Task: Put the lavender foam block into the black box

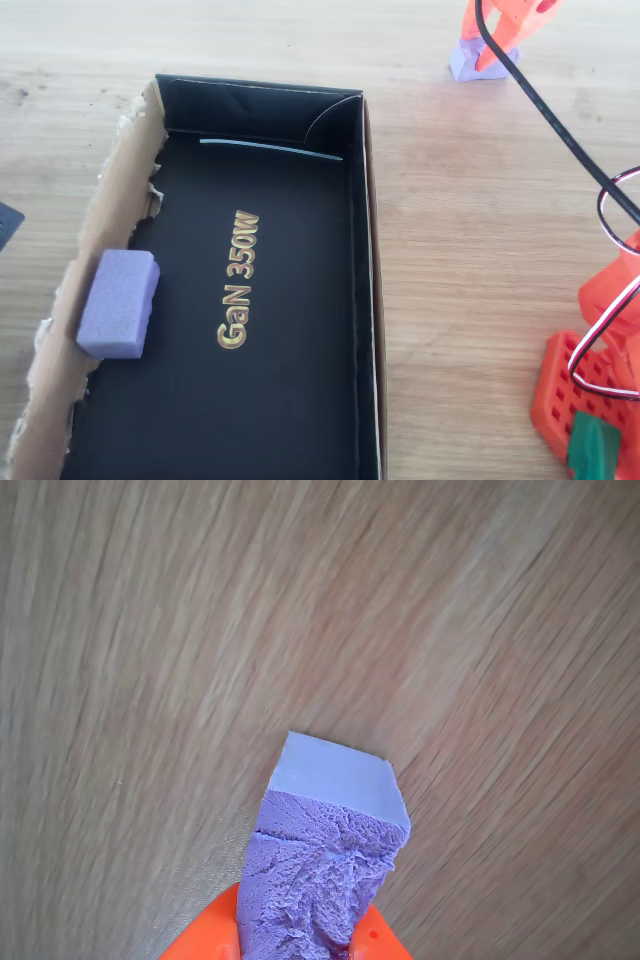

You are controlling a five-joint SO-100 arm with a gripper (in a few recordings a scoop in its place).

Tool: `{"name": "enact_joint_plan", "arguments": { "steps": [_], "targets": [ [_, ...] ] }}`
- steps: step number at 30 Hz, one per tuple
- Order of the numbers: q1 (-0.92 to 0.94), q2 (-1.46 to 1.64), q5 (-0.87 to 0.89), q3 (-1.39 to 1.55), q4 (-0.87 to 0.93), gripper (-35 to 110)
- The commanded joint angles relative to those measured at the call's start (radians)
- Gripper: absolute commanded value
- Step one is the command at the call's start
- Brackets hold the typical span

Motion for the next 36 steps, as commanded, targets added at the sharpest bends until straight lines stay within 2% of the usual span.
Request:
{"name": "enact_joint_plan", "arguments": {
  "steps": [1, 5, 15, 21, 28, 36],
  "targets": [
    [0.014, 0.08, -0.015, -0.035, 0.054, 0],
    [0.008, 0.173, -0.054, -0.035, 0.135, 0],
    [-0.048, 0.561, -0.018, -0.014, 0.42, 0],
    [-0.089, 0.755, -0.012, 0.103, 0.417, 0],
    [-0.192, 0.715, -0.057, 0.143, 0.364, 0],
    [-0.545, 0.749, 0.0, 0.192, 0.311, 0]
  ]
}}
